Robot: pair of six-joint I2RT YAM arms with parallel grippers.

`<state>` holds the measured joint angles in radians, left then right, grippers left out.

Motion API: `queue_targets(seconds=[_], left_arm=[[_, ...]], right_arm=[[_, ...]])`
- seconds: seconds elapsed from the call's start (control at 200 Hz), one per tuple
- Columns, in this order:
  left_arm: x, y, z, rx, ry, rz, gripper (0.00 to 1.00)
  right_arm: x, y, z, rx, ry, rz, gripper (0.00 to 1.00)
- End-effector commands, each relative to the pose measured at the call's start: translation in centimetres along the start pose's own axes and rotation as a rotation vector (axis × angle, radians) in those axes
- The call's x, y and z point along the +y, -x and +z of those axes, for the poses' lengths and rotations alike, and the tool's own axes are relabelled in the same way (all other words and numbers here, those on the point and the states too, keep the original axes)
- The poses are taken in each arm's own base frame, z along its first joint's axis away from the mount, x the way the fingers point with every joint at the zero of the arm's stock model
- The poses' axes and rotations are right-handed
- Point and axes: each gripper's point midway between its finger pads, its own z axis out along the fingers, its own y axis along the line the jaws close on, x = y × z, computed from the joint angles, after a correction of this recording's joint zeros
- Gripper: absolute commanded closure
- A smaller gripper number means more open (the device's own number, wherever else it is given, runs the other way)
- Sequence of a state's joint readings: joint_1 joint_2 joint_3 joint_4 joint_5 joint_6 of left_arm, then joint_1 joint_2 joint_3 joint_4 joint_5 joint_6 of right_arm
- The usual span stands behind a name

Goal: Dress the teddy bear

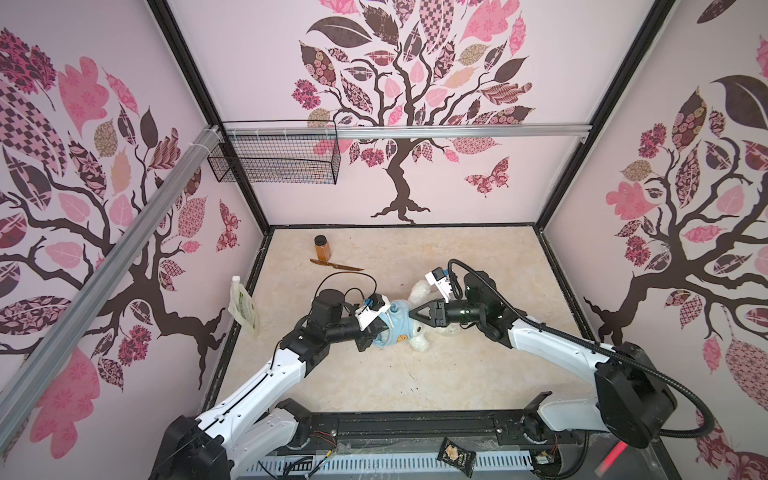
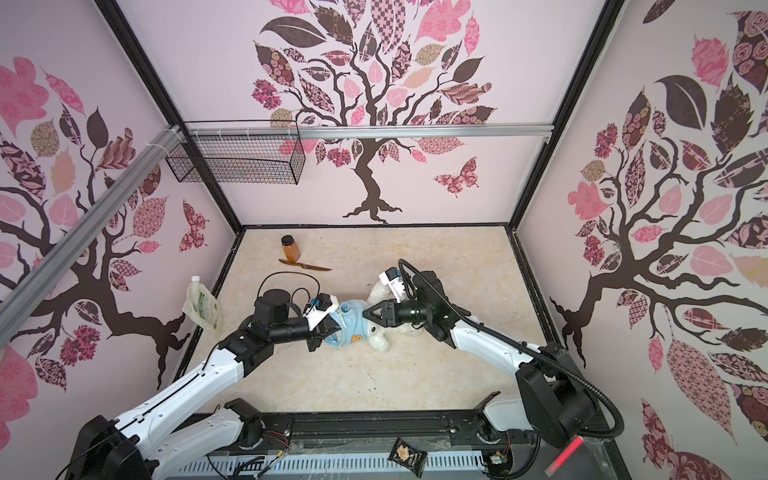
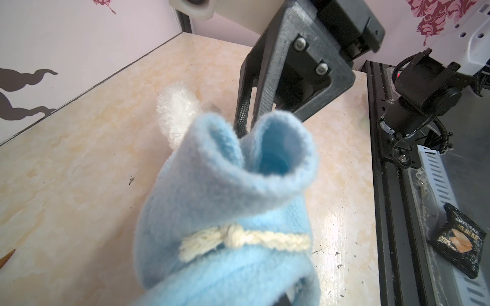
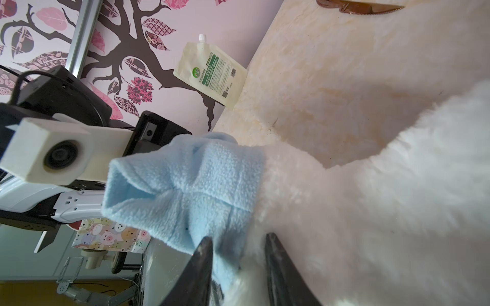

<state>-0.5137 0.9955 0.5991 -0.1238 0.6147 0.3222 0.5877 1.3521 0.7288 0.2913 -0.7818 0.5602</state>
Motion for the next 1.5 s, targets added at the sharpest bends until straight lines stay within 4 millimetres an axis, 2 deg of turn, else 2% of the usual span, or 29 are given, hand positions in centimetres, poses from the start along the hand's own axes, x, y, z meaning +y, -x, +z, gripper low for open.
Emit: queue_targets(seconds=[0.0,0.09,0.19,0.265,0.37,0.48,0.655,0.725,0.775,0.865,0.97,1.075,1.135,1.225,1.365,1.44,1.496], left_arm=[[-0.3,2.7,-0.5,-0.062,-0.013,0.062,1.00],[-0.3,2.5,-0.5,-0.052,-0.016,0.061,1.00],[-0.4,2.1,-0.4,-0.036,-0.020,0.068,1.00],[-0.7,1.8,-0.6,-0.018,-0.029,0.081,1.00],[-1.6,1.3,-0.9,0.003,-0.058,0.113,1.00],[-2.7,1.2,-1.4,-0.008,-0.099,0.139,1.00],[-3.8,1.1,-1.8,-0.023,-0.143,0.169,1.00],[-3.8,1.2,-1.9,-0.026,-0.139,0.175,1.00],[-3.5,1.5,-2.1,-0.030,-0.113,0.162,1.00],[-1.6,2.8,-2.3,-0.080,0.001,0.106,1.00],[-0.1,4.6,-2.9,-0.179,0.088,0.014,1.00],[0.6,5.9,-3.0,-0.251,0.108,-0.106,1.00],[1.3,5.6,-2.7,-0.247,0.126,-0.194,1.00],[3.0,4.8,-2.5,-0.231,0.194,-0.374,1.00],[5.4,3.9,-3.0,-0.271,0.272,-0.719,1.00],[6.3,3.5,-3.3,-0.284,0.261,-0.925,1.00],[6.7,3.1,-3.2,-0.274,0.237,-1.066,1.00]], right_arm=[[1.4,1.2,1.0,-0.001,0.043,-0.040,0.66],[1.6,1.1,1.6,0.008,0.045,-0.041,0.73],[0.7,1.6,1.7,-0.018,-0.002,-0.038,0.83],[-1.0,2.2,1.0,-0.058,-0.109,-0.040,0.90],[-4.1,3.3,-1.0,-0.133,-0.224,0.015,1.00],[-7.0,3.7,-3.0,-0.191,-0.300,0.079,1.00],[-9.7,2.7,-3.9,-0.203,-0.363,0.134,1.00],[-11.2,2.5,-4.8,-0.224,-0.386,0.173,1.00],[-12.1,2.2,-5.6,-0.240,-0.396,0.195,1.00],[-13.6,1.5,-6.6,-0.246,-0.451,0.197,1.00],[-14.6,0.2,-6.4,-0.215,-0.473,0.203,1.00],[-14.1,0.2,-5.3,-0.178,-0.430,0.205,1.00],[-13.0,0.8,-4.8,-0.174,-0.392,0.177,0.95],[-10.5,2.4,-5.0,-0.211,-0.333,0.089,0.85],[-6.5,4.3,-6.9,-0.314,-0.300,-0.096,0.72],[-4.3,4.0,-6.8,-0.324,-0.270,-0.198,0.69],[-2.7,3.1,-5.9,-0.309,-0.230,-0.255,0.66]])
